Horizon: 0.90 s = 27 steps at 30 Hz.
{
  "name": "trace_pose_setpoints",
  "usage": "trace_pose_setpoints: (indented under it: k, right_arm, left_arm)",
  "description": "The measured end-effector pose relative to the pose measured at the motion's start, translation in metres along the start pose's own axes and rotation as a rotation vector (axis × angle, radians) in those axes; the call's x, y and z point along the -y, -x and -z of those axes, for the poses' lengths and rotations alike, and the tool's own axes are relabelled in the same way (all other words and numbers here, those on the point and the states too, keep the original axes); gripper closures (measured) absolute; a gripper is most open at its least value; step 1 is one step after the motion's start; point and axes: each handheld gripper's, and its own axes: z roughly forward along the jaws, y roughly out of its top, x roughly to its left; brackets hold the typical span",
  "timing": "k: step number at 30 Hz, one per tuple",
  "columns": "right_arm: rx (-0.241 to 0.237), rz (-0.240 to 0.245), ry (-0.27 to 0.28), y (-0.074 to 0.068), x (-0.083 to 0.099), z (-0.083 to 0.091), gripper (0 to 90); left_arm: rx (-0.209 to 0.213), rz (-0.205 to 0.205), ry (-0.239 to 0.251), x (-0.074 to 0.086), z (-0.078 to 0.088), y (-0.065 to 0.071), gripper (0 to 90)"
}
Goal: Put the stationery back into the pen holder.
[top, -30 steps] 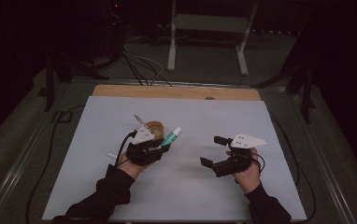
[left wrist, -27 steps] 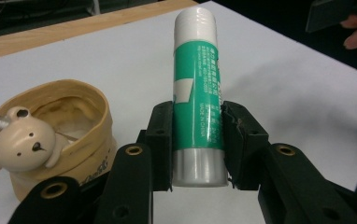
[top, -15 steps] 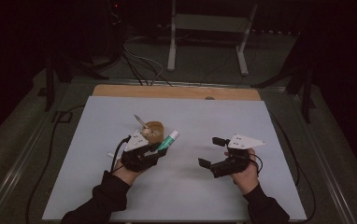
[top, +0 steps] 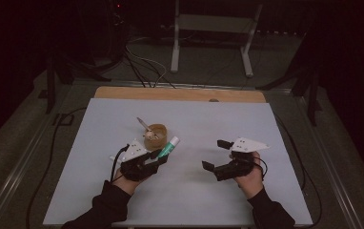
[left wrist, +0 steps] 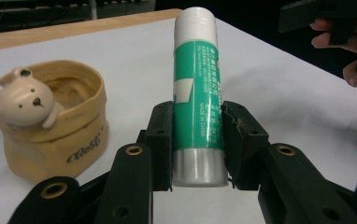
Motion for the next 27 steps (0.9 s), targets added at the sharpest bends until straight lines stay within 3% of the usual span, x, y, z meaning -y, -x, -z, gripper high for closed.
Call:
trace_pose_setpoints:
  k: [12, 18, 27]
  right_arm:
    - [0.003, -0.003, -0.015, -0.004, -0.002, -0.003, 0.0]
    - [0.000, -0.002, -0.008, -0.013, -0.009, -0.003, 0.0]
    - [-0.006, -0.101, 0.034, -0.016, -0.021, -0.004, 0.0]
  left_arm:
    - [-0.008, -0.001, 0.034, 0.009, -0.001, 0.000, 66.7]
    - [-0.003, -0.007, 0.048, 0.010, -0.004, 0.003, 66.7]
    - [0.001, -0.013, 0.064, 0.011, -0.007, 0.006, 66.7]
